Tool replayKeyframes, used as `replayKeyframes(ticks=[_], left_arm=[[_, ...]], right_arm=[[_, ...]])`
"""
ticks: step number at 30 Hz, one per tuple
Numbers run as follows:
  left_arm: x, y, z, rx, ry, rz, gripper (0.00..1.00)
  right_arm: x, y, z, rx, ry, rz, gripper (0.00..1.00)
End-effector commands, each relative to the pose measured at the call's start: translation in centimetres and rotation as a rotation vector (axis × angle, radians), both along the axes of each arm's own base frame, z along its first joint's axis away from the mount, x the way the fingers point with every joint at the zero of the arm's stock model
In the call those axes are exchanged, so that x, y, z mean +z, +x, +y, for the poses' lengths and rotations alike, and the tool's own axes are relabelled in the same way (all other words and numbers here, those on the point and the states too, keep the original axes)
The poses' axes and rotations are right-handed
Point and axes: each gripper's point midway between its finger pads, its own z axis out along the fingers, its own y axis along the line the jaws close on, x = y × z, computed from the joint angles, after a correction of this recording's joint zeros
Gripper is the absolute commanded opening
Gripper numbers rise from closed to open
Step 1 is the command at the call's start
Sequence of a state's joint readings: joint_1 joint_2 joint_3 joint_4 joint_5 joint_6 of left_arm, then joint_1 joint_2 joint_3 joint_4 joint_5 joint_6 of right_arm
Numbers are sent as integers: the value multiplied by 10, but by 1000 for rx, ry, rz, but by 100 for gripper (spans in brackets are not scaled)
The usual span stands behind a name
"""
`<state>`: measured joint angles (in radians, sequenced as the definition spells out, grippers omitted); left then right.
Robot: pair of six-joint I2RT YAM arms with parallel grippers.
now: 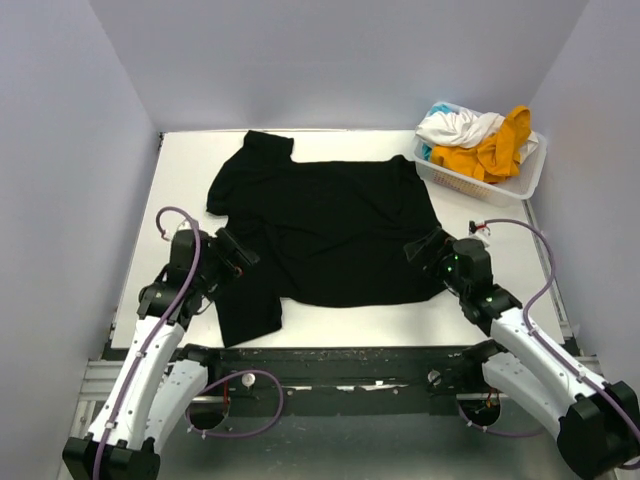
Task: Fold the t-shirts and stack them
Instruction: Flatten out the tshirt, then grab the side of the flattened tshirt closest away from the robot with both arms
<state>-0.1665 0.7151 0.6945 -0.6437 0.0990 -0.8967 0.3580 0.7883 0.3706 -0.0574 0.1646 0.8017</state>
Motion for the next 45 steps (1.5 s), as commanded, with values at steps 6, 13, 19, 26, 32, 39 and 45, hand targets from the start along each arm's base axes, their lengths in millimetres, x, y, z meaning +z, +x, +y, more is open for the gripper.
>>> replayKeyframes(ticks=[6,13,19,26,32,39,45], left_arm=[[-104,-108,32,236,210,574,98],[-138,-106,10,178,203,690,86],[-151,-111,14,190,245,730,67],[-148,-98,13,190,255,687,53],[-146,-86,14,182,299,688,20],[-141,-77,14,168,325,665,0],[-113,-91,43,272,397,603,0]], right_arm=[[-25,-4,6,49,-33,85,100],[-30,-2,0,25,-70,104,100],[-34,-2,-3,11,-79,116,100],[-37,0,-5,2,-88,127,100],[-35,0,-11,-25,-106,120,100],[-39,-2,-19,-51,-140,136,100],[-53,-12,-44,-188,-198,237,100]])
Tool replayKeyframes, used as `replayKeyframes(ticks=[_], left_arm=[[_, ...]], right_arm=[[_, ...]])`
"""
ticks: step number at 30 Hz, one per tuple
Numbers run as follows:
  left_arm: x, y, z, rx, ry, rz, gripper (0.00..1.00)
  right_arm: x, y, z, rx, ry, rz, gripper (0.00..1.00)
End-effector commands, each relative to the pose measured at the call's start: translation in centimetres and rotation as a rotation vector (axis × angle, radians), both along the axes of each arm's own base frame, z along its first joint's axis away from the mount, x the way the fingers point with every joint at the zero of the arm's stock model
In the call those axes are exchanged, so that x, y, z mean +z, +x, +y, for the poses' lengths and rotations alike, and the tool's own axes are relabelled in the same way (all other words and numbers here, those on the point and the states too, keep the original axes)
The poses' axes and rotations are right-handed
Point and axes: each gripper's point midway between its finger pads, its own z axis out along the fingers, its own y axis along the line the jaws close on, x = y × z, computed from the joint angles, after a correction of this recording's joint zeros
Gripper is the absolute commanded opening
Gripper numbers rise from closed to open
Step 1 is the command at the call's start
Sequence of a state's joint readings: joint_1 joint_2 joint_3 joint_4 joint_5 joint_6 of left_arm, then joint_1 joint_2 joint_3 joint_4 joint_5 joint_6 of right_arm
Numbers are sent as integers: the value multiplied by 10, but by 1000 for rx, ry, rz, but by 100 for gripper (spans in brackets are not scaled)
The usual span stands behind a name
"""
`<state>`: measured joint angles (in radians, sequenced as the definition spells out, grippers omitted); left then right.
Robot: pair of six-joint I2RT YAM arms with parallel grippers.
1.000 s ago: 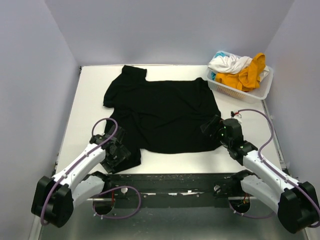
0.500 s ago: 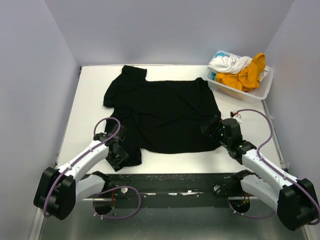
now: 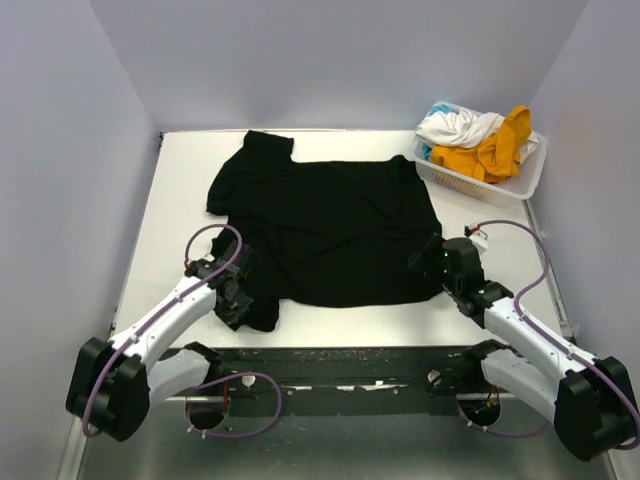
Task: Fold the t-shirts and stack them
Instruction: Grab the side of the flattened tshirt closest away from the robot with both arms
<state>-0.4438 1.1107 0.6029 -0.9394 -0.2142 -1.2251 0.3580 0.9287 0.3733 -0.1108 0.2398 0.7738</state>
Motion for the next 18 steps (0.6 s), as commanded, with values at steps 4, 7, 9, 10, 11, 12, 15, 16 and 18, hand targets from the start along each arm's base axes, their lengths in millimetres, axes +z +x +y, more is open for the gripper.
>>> replayKeyframes(ticks=[4,7,9,10,11,12,15,16,18], left_arm=[[33,-7,18,37,19,-150,0],[28,-9,10,24,-38,-173,0],[26,-10,5,14,-69,-179,0],[26,-9,3,11,-81,-184,0],[27,-10,2,6,-92,-189,0],[27,-10,1,4,-96,-194,0],[33,-9,2,3,-109,-235,0],[36,-8,4,6,-106,-254,0],[43,-4,6,4,-107,-302,0]], right_arm=[[-18,-21,-54,-292,-157,156,95],[-28,-28,-60,-318,-174,181,93],[-36,-30,-56,-324,-149,197,91],[-40,-30,-55,-320,-146,201,89],[-42,-28,-56,-325,-150,196,88],[-45,-27,-58,-324,-167,194,86],[-48,-17,-47,-263,-162,197,75],[-50,-15,-43,-245,-155,207,66],[-55,-17,-37,-215,-141,239,43]])
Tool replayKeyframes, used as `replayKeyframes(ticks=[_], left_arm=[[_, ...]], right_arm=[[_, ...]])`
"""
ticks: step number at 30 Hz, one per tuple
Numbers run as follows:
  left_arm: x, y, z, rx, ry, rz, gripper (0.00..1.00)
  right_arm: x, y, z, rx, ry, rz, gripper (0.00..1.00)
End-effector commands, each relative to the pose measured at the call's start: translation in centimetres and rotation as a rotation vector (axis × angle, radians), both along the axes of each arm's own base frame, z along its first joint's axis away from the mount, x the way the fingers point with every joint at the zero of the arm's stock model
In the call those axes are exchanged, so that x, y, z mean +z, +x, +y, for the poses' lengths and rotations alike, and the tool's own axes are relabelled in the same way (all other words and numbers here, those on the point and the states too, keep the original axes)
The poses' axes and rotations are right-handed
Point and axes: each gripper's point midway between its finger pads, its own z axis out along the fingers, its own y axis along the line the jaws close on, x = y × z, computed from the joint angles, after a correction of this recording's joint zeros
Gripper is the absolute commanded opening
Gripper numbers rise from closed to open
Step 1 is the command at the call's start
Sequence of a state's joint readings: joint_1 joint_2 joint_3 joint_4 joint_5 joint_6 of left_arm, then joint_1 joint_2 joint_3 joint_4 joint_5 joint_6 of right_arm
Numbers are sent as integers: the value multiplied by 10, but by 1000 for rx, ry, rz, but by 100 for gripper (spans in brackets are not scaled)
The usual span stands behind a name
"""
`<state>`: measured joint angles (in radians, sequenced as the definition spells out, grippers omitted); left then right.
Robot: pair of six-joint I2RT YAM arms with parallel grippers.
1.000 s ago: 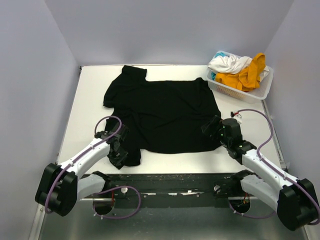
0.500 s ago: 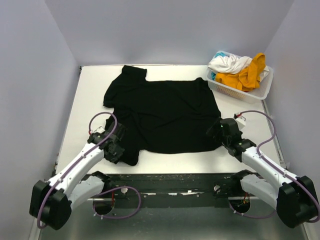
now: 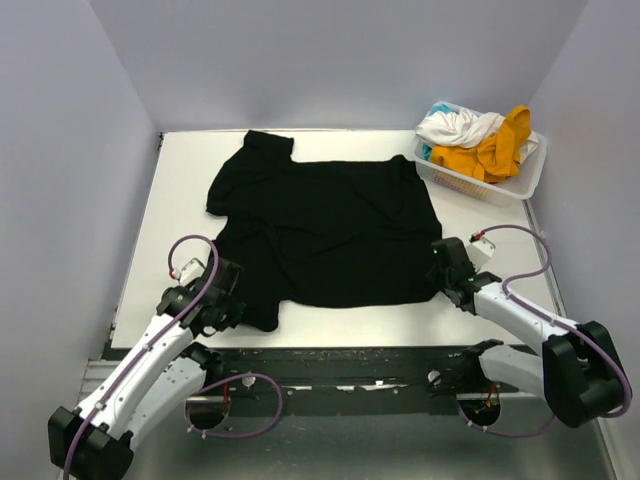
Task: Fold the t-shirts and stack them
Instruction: Grab the side of the flattened tshirt closest away from the robot with both arms
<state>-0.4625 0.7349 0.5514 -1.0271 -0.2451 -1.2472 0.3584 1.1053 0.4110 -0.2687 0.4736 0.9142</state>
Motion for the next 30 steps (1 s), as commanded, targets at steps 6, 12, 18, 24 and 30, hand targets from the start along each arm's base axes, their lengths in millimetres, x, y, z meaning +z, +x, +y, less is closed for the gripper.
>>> replayKeyframes(ticks=[6,12,18,24,30], left_arm=[[19,1,-4,45,-113,-150,0],[22,-27,10,135,-124,-108,0],[34,-47,6,123,-203,-96,0],[54,-65,7,138,-277,-119,0],[66,-71,5,97,-323,-170,0]], right_arm=[[3,-12,13,77,61,31,1],[27,-40,21,104,149,67,1],[49,-61,44,106,324,105,1],[95,-91,19,-4,310,64,1],[93,-110,21,20,336,107,1]])
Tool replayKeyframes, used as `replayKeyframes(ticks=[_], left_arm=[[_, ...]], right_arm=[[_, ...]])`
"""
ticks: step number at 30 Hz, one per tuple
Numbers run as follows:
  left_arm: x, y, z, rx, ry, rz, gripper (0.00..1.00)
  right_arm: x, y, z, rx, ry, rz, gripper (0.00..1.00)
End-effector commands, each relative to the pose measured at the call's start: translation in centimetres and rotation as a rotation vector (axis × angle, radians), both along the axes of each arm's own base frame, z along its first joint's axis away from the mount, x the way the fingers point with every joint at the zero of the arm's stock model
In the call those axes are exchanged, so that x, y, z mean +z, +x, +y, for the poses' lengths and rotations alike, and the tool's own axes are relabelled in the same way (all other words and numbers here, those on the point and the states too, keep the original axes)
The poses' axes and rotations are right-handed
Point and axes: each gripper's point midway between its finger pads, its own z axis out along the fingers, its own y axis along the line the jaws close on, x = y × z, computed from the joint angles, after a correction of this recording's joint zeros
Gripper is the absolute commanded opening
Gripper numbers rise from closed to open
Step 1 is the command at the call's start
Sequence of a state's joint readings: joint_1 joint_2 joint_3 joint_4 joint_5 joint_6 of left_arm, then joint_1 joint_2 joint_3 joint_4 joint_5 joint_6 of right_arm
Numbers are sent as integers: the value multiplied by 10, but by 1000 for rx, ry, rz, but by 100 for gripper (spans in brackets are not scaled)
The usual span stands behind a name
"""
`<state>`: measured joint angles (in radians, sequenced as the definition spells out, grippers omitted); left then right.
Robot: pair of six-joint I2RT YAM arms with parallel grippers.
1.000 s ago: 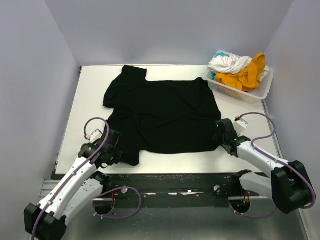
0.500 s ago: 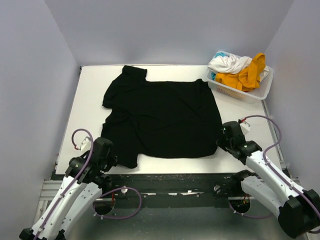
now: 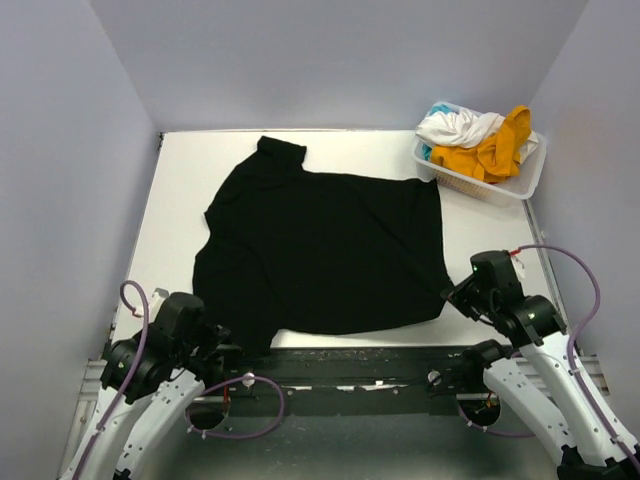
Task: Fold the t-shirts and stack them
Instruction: Grab the side of the flattened tshirt closest away from the robot with both arms
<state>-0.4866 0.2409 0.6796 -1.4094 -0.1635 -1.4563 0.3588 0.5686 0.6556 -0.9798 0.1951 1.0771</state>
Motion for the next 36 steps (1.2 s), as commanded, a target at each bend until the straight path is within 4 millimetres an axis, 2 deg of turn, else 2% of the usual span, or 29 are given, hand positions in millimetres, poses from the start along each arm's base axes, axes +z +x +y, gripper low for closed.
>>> replayKeyframes(ticks=[1,4,8,12,16,20,28,32,36], left_arm=[[8,-14,-1,-24,-48,-16,0],[6,-10,-6,-42,-67,-47,0],[6,9,-31,-133,-117,-90,0],[24,38,-49,-190,-135,-190,0],[33,65,-63,-218,-136,-246,0],[41,85,-55,-169,-49,-248,0],[83,137,-38,-94,120,-348,0],[90,164,-36,-100,142,-362,0],[91,189,-36,-113,137,-383,0]], right_arm=[[-9,-31,-9,-18,-12,110,1],[-6,-30,-8,-10,-9,87,1],[-13,-24,-3,12,-6,95,1],[-18,-13,-6,5,-38,75,1],[-27,-3,-6,2,-66,88,1],[-34,7,-14,-20,-133,107,1],[-42,22,-27,-93,-231,155,3],[-41,24,-35,-140,-272,176,5],[-35,39,-34,-151,-274,126,10]])
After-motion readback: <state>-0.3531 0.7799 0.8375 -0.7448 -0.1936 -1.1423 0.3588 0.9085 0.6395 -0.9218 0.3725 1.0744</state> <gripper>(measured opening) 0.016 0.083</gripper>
